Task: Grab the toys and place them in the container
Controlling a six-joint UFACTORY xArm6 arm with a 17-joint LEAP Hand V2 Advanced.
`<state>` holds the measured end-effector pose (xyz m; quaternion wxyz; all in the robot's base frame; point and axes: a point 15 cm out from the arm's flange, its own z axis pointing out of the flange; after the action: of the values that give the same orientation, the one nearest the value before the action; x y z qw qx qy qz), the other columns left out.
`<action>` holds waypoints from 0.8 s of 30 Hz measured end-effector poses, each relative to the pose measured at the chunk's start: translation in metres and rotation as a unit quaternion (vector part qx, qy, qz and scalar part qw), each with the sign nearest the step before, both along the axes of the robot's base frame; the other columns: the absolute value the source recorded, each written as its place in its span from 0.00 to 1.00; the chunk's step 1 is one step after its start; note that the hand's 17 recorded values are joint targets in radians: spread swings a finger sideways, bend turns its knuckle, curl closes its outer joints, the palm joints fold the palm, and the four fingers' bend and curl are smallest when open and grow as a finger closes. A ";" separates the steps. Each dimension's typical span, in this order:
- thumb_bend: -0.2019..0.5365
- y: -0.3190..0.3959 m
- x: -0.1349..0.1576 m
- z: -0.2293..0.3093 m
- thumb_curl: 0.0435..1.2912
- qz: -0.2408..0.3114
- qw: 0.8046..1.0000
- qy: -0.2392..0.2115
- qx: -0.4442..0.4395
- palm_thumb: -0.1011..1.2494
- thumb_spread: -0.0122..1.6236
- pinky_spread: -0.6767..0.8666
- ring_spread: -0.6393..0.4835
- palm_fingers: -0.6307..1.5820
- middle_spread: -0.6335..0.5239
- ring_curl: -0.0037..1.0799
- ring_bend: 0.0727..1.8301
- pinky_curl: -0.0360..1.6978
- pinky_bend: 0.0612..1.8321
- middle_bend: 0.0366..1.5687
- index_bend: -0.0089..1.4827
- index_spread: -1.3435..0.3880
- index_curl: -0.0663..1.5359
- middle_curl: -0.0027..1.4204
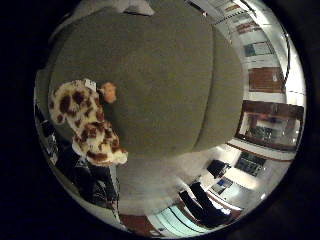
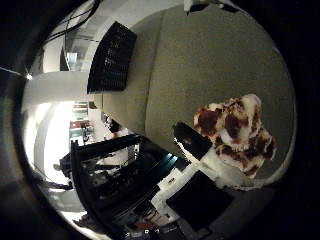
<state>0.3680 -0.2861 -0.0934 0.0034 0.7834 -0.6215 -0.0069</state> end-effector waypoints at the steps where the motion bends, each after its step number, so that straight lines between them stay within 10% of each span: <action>1: 0.24 -0.002 -0.002 -0.001 0.25 0.001 1.000 0.002 0.000 0.53 0.66 0.79 0.76 0.40 0.59 0.19 0.14 0.02 0.40 0.10 0.13 0.58 0.26 0.23; 24: 0.24 0.012 -0.032 -0.046 0.24 -0.002 0.999 0.031 0.021 0.52 0.67 0.80 0.77 0.41 0.60 0.21 0.13 0.02 0.40 0.10 0.13 0.59 0.25 0.23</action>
<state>0.3359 -0.2738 -0.1393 0.0064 0.7817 -0.6220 -0.0447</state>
